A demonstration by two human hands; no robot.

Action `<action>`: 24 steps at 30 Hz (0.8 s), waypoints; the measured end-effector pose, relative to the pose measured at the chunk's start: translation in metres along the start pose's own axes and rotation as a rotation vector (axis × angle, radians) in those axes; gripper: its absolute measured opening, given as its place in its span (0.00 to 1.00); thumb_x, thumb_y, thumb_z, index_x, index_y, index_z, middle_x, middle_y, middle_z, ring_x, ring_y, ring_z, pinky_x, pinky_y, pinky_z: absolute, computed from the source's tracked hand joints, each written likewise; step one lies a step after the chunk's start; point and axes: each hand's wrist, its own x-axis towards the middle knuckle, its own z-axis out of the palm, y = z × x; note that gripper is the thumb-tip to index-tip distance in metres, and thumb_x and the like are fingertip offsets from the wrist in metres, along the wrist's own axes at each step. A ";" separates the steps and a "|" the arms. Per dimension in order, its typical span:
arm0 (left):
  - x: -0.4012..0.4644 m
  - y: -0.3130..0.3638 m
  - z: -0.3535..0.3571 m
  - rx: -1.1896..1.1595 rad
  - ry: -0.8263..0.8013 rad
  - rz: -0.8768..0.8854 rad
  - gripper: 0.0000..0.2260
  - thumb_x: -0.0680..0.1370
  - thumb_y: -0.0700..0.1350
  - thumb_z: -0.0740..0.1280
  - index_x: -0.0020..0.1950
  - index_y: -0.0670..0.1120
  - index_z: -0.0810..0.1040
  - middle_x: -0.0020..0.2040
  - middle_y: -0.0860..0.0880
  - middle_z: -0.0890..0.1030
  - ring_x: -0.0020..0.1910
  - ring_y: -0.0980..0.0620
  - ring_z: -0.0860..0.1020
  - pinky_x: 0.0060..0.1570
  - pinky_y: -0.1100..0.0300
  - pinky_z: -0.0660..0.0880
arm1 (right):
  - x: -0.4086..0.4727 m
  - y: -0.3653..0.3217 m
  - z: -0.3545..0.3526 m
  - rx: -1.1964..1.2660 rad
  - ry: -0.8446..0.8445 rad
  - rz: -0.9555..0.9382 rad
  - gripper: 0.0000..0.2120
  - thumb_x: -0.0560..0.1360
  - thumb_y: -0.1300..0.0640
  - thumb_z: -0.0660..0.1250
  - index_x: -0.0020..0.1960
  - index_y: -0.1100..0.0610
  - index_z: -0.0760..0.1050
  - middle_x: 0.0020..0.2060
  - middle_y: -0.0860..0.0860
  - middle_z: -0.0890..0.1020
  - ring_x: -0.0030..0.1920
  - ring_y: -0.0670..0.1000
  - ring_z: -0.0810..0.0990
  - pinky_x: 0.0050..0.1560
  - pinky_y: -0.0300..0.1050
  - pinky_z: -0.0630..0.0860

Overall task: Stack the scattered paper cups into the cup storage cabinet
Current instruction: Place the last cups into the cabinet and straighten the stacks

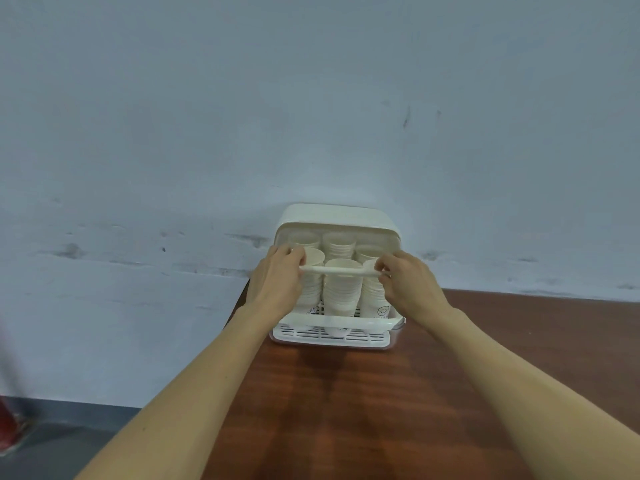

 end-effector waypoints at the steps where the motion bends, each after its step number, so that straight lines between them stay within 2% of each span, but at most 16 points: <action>1: -0.004 0.001 0.001 0.008 0.004 -0.002 0.09 0.76 0.36 0.62 0.51 0.49 0.73 0.50 0.52 0.73 0.50 0.49 0.70 0.37 0.58 0.64 | -0.003 -0.001 0.001 -0.007 -0.009 0.001 0.07 0.75 0.63 0.63 0.51 0.56 0.77 0.48 0.51 0.78 0.47 0.56 0.76 0.45 0.53 0.75; 11: -0.020 0.005 0.006 0.016 0.030 -0.027 0.08 0.75 0.36 0.62 0.50 0.48 0.71 0.49 0.50 0.73 0.50 0.48 0.71 0.36 0.57 0.64 | -0.014 -0.003 0.009 -0.035 -0.027 0.029 0.08 0.74 0.65 0.62 0.50 0.56 0.75 0.49 0.52 0.76 0.43 0.57 0.75 0.39 0.49 0.72; 14: -0.019 0.009 0.005 0.027 0.034 -0.031 0.08 0.76 0.42 0.63 0.55 0.46 0.72 0.53 0.49 0.73 0.54 0.46 0.71 0.44 0.56 0.69 | -0.011 -0.004 0.008 -0.053 -0.016 0.024 0.09 0.75 0.65 0.61 0.52 0.56 0.74 0.50 0.53 0.76 0.42 0.58 0.75 0.39 0.50 0.72; 17: -0.014 0.017 0.008 0.130 0.049 -0.030 0.18 0.73 0.49 0.68 0.59 0.45 0.71 0.56 0.46 0.72 0.55 0.45 0.70 0.54 0.53 0.69 | -0.004 -0.007 0.004 -0.047 0.024 0.032 0.11 0.76 0.65 0.60 0.55 0.56 0.74 0.51 0.53 0.76 0.43 0.58 0.75 0.38 0.50 0.71; 19: -0.016 0.028 0.009 0.178 0.141 -0.018 0.18 0.70 0.48 0.71 0.56 0.43 0.72 0.53 0.44 0.73 0.51 0.44 0.72 0.50 0.52 0.70 | 0.000 -0.008 0.004 -0.038 0.041 0.033 0.12 0.76 0.66 0.60 0.56 0.56 0.75 0.51 0.53 0.76 0.43 0.58 0.75 0.37 0.48 0.68; 21: -0.021 0.042 0.014 0.169 0.192 0.067 0.12 0.69 0.44 0.72 0.49 0.43 0.74 0.46 0.44 0.76 0.44 0.43 0.74 0.44 0.52 0.72 | 0.005 -0.008 0.004 -0.056 0.041 0.038 0.12 0.76 0.65 0.60 0.57 0.56 0.75 0.51 0.53 0.76 0.43 0.58 0.76 0.38 0.48 0.68; 22: -0.026 0.048 0.019 0.147 0.160 0.115 0.10 0.70 0.44 0.71 0.47 0.43 0.75 0.44 0.45 0.77 0.43 0.44 0.76 0.43 0.53 0.72 | 0.006 -0.009 0.004 -0.064 0.039 0.041 0.11 0.76 0.65 0.59 0.56 0.57 0.74 0.52 0.53 0.76 0.43 0.58 0.76 0.38 0.49 0.70; 24: -0.034 0.056 0.031 0.084 0.024 0.145 0.08 0.76 0.48 0.66 0.51 0.45 0.77 0.47 0.48 0.81 0.47 0.45 0.78 0.46 0.55 0.71 | 0.008 -0.008 0.004 -0.064 0.036 0.048 0.10 0.77 0.65 0.59 0.55 0.57 0.74 0.51 0.54 0.76 0.43 0.59 0.76 0.40 0.51 0.72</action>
